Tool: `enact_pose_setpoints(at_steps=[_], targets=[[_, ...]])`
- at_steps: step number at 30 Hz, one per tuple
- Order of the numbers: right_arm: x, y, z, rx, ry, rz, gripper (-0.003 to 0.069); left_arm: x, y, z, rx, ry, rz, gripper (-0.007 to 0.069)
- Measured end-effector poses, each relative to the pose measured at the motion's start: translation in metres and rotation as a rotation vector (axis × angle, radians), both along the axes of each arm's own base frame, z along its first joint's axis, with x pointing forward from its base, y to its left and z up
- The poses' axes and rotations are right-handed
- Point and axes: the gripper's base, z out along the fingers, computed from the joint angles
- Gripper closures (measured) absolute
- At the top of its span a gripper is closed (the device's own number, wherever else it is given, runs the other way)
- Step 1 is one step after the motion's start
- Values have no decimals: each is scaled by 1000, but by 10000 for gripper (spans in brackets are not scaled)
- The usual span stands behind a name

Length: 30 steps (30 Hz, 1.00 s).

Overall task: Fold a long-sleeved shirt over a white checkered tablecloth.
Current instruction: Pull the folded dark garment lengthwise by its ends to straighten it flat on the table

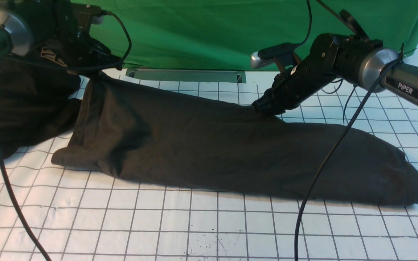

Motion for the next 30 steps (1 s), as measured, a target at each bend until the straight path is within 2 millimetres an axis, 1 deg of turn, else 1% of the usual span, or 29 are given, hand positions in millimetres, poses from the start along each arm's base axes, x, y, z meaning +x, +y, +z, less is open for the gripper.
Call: enact_pose_setpoints(at_steps=[4, 7, 11, 13, 15, 16, 17, 18, 20, 21, 22, 23, 24, 26, 27, 28, 29, 30], targets=[[7, 1, 13, 15, -68, -3, 621, 0, 0, 0, -1, 6, 3, 602], [11, 2, 22, 24, -112, -7, 621, -1, 0, 0, 1, 8, 4, 608], [13, 2, 22, 23, -121, -8, 619, -1, 0, -1, 4, 9, 4, 608], [14, 2, 15, 18, -114, -9, 584, 0, 1, -3, -2, 13, 15, 592], [14, 2, 11, 14, -108, -8, 525, 1, 1, -6, -8, 17, 35, 555], [15, 2, 10, 12, -108, -8, 508, 1, 1, -6, -6, 17, 36, 550], [15, 2, 10, 11, -108, -8, 471, 1, 2, -7, 1, 19, 41, 521], [15, 2, 10, 10, -110, -8, 403, 1, 4, -7, 21, 16, 46, 470], [14, 2, 13, 9, -111, -6, 314, 2, 7, -6, 74, 7, 38, 379], [13, 1, 15, 8, -113, -4, 286, 2, 8, -3, 88, 0, 36, 354], [12, 1, 19, 5, -110, 0, 259, 1, 10, 2, 114, -9, 32, 307], [10, 0, 24, -2, -111, 5, 242, 0, 11, 5, 126, -11, 33, 284], [7, -1, 34, -10, -112, 13, 231, -2, 12, 15, 131, -24, 39, 238], [1, -3, 51, -18, -112, 25, 225, -7, 12, 28, 119, -33, 54, 199], [-4, -4, 62, -19, -113, 30, 227, -10, 12, 35, 99, -25, 63, 190], [-5, -5, 65, -21, -113, 32, 227, -11, 11, 36, 93, -21, 65, 189], [-14, -8, 83, -31, -101, 46, 234, -18, 9, 42, 50, 22, 71, 197], [-20, -9, 93, -34, -91, 54, 241, -23, 7, 43, 31, 63, 64, 216]])
